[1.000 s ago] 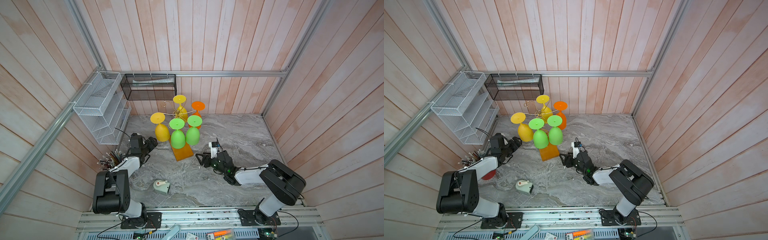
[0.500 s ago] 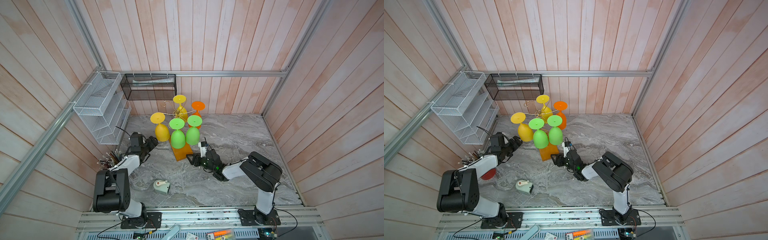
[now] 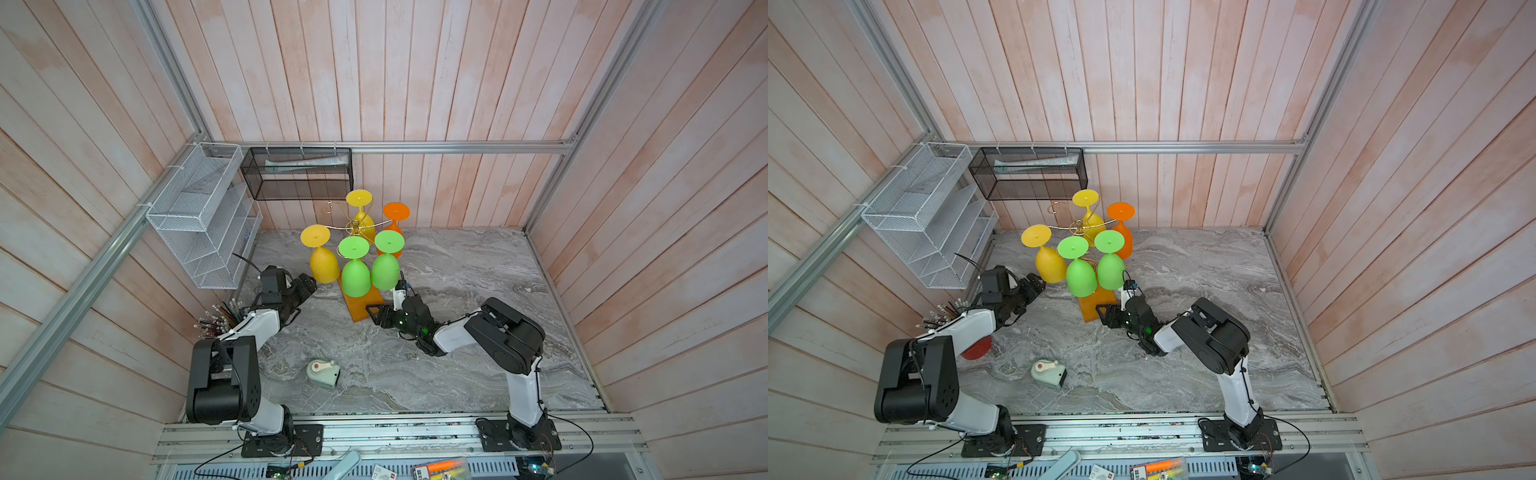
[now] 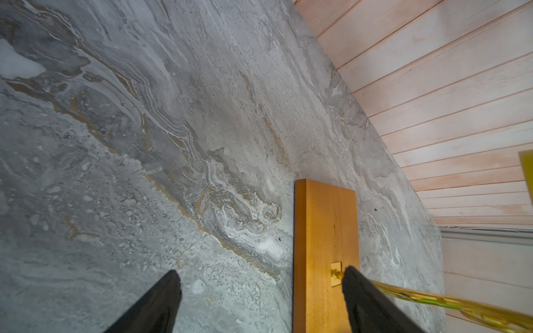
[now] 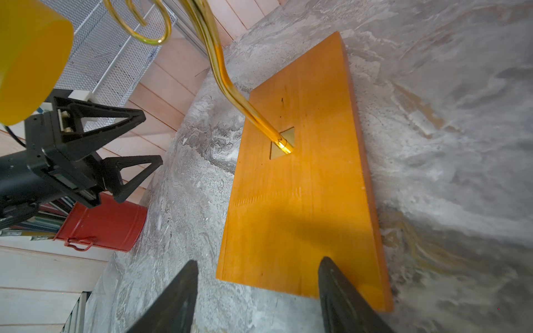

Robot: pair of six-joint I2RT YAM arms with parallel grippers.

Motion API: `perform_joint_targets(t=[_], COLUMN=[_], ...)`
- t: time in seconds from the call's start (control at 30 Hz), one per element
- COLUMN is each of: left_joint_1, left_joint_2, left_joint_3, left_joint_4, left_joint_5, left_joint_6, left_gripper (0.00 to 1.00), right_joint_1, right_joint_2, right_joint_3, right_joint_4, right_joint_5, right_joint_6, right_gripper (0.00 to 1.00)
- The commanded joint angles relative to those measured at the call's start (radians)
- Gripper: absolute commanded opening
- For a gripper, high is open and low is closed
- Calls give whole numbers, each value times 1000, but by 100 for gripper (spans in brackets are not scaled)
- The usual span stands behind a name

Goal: Take the wine glass off the wine glass rack
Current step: Move the wine glass rack to the top-center of the table.

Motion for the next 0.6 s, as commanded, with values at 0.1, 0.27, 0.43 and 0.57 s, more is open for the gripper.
perform_joint_targets(t=[0.1, 0.27, 0.43, 0.57], left_joint_1=[5, 6, 2, -20], left_joint_2=[43, 82, 115, 136], left_joint_3=[52, 70, 83, 91], left_joint_4=[-10, -8, -2, 16], left_joint_5=[49, 95, 145, 181], left_joint_6=[-13, -30, -56, -84], left_gripper=[88, 86, 84, 82], right_joint_1=[9, 1, -34, -59], right_joint_2=[50, 64, 75, 58], right_joint_3=[34, 39, 45, 25], right_joint_4=[-4, 4, 22, 58], right_joint_5=[24, 68, 83, 88], right_joint_6=[21, 17, 21, 7], right_gripper=[63, 63, 63, 63])
